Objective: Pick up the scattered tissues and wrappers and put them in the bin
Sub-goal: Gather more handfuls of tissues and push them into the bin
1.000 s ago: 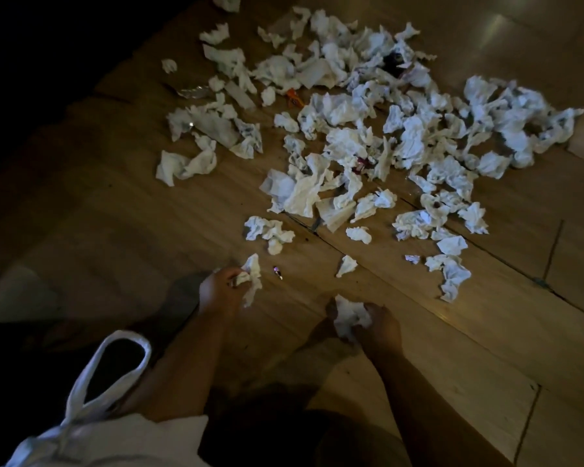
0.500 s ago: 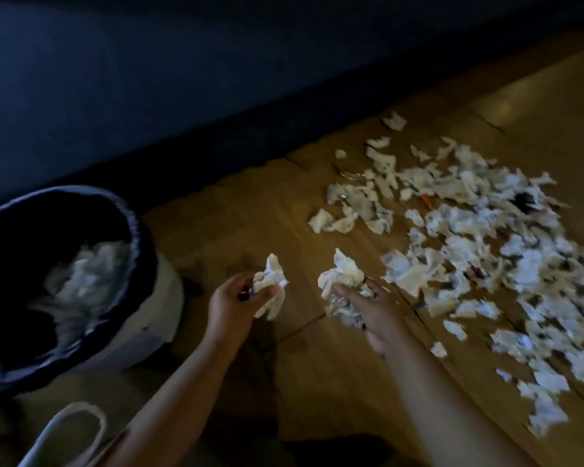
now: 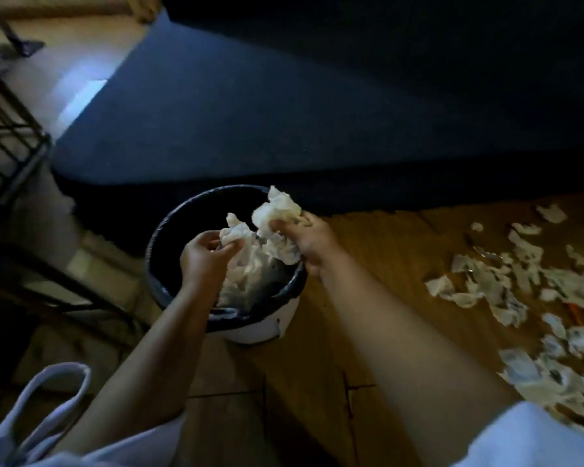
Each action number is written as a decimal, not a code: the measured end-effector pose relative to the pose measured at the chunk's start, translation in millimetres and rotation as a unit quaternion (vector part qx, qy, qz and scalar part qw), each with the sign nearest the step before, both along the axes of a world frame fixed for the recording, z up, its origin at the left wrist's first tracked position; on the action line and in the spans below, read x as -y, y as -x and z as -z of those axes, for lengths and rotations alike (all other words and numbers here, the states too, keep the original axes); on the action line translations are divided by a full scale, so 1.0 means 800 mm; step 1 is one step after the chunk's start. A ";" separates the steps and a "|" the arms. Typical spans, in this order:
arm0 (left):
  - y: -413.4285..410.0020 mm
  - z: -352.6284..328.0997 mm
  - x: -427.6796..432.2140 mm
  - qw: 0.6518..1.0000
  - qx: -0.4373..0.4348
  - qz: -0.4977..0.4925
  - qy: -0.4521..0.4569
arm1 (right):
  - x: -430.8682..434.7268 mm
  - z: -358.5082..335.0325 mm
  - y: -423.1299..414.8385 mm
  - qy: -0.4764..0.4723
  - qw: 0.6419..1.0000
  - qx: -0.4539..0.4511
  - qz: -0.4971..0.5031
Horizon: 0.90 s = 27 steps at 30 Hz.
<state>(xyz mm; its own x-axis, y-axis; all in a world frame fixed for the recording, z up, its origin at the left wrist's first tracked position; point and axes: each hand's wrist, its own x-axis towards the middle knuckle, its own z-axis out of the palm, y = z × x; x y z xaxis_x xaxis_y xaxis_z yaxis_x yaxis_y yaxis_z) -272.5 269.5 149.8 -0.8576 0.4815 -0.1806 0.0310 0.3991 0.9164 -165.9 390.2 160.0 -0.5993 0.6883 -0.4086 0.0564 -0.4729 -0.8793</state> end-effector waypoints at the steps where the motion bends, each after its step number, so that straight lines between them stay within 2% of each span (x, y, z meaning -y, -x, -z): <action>1: 0.007 0.004 0.002 1.000 0.004 -0.003 0.013 | 0.005 0.003 0.016 0.008 1.000 0.016 -0.014; 6: 0.030 0.024 0.003 0.998 0.012 -0.010 0.057 | 0.014 0.029 0.060 -0.024 0.991 0.120 -0.057; 11: 0.042 0.034 -0.002 0.995 0.009 -0.003 0.101 | 0.016 0.033 0.064 -0.077 0.976 0.179 -0.094; 16: 0.037 0.024 0.007 0.993 -0.003 0.005 0.122 | 0.025 0.028 0.055 -0.153 0.975 0.146 -0.066; 21: -0.006 -0.002 0.018 0.996 -0.066 0.036 0.041 | 0.040 0.016 0.007 -0.242 0.968 0.064 0.014; 24: -0.053 -0.011 0.017 0.993 -0.077 0.080 -0.030 | 0.047 0.024 -0.052 -0.237 0.969 0.042 0.051; 27: -0.105 -0.001 0.005 0.987 -0.046 0.138 -0.074 | 0.050 0.045 -0.124 -0.220 0.969 0.065 0.093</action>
<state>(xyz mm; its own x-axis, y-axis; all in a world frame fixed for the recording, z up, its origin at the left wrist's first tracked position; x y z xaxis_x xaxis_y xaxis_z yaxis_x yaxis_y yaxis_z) -188.4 265.4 150.4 -0.6994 0.7145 -0.0179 0.2066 0.2262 0.9519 -66.5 350.2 124.0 -0.4122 0.9039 -0.1143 0.1304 -0.0656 -0.9893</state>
